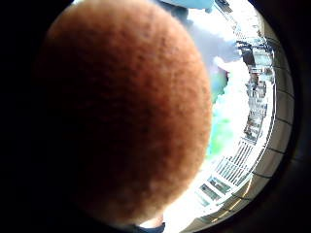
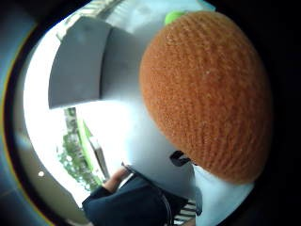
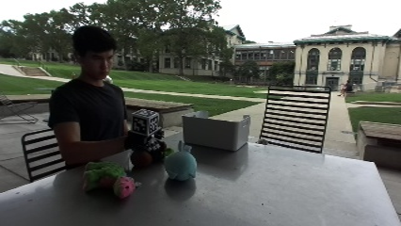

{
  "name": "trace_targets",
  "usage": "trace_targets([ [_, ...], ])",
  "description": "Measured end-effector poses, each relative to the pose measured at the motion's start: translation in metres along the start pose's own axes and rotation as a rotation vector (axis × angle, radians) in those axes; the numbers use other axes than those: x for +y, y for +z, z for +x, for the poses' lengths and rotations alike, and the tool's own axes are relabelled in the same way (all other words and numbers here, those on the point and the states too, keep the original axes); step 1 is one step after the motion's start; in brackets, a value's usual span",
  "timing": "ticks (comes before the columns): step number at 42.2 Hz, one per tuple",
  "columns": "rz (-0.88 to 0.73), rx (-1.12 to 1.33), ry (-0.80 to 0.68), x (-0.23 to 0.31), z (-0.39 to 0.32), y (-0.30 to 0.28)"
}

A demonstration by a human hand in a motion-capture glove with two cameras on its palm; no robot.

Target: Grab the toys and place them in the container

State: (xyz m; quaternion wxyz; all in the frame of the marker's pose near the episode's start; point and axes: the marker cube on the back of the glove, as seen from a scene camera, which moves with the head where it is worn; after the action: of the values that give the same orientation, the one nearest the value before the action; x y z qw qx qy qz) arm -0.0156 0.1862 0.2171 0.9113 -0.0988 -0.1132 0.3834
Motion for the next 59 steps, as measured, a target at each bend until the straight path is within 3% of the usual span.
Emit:
trace_targets([
  [16,0.064,0.123,0.043,-0.022,0.026,-0.031],
  [31,0.152,0.124,0.085,-0.054,0.010,-0.146],
  [39,0.256,0.086,0.040,-0.080,-0.018,-0.217],
  [49,0.323,0.044,-0.051,-0.098,-0.131,-0.284],
  [59,0.344,0.045,-0.149,-0.114,-0.178,-0.304],
])
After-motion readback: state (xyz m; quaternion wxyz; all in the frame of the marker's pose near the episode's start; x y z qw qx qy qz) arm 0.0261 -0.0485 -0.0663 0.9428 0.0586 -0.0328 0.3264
